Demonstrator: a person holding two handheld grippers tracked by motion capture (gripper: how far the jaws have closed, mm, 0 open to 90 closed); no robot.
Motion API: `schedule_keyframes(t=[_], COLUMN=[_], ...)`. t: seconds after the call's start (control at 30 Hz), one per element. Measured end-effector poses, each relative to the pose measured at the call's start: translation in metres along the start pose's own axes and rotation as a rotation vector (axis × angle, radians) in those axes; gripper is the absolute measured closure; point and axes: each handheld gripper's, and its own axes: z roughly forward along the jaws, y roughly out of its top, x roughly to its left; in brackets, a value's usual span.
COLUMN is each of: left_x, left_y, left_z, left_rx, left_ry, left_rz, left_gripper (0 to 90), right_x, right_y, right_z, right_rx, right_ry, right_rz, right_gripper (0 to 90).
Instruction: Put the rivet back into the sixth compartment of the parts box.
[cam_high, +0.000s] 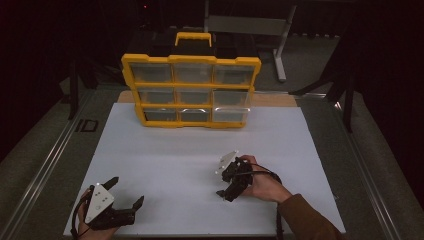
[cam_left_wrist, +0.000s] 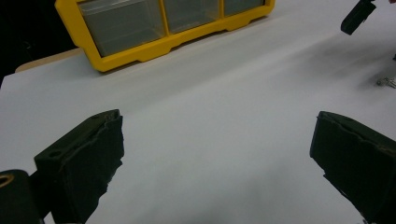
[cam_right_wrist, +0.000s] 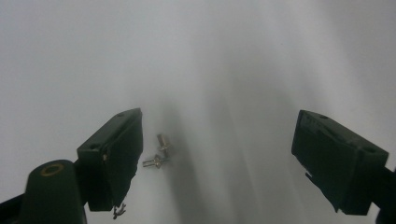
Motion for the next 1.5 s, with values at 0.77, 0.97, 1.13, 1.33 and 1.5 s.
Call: schedule_keyframes(t=[0.77, 0.97, 1.13, 1.33, 1.5], left_x=[0.0, 0.0, 0.0, 0.0, 0.0], left_y=[0.0, 0.0, 0.0, 0.0, 0.0], left_z=[0.0, 0.0, 0.0, 0.0, 0.0], left_rx=[0.001, 0.001, -0.001, 0.001, 0.002], left_ry=[0.001, 0.001, 0.003, 0.002, 0.003], left_rz=[0.002, 0.003, 0.001, 0.003, 0.001], left_gripper=[3.1, 3.1, 3.1, 3.1, 3.1], right_x=[0.006, 0.008, 0.006, 0.004, 0.004], right_y=[0.006, 0.007, 0.004, 0.001, 0.0], right_z=[0.027, 0.025, 0.023, 0.021, 0.02], right_rx=[0.144, 0.164, 0.182, 0.204, 0.207], right_ry=[0.059, 0.08, 0.083, 0.075, 0.07], right_rz=[-0.025, -0.023, 0.0, 0.023, 0.028], right_gripper=[50.2, 67.4, 72.0, 78.0, 79.9])
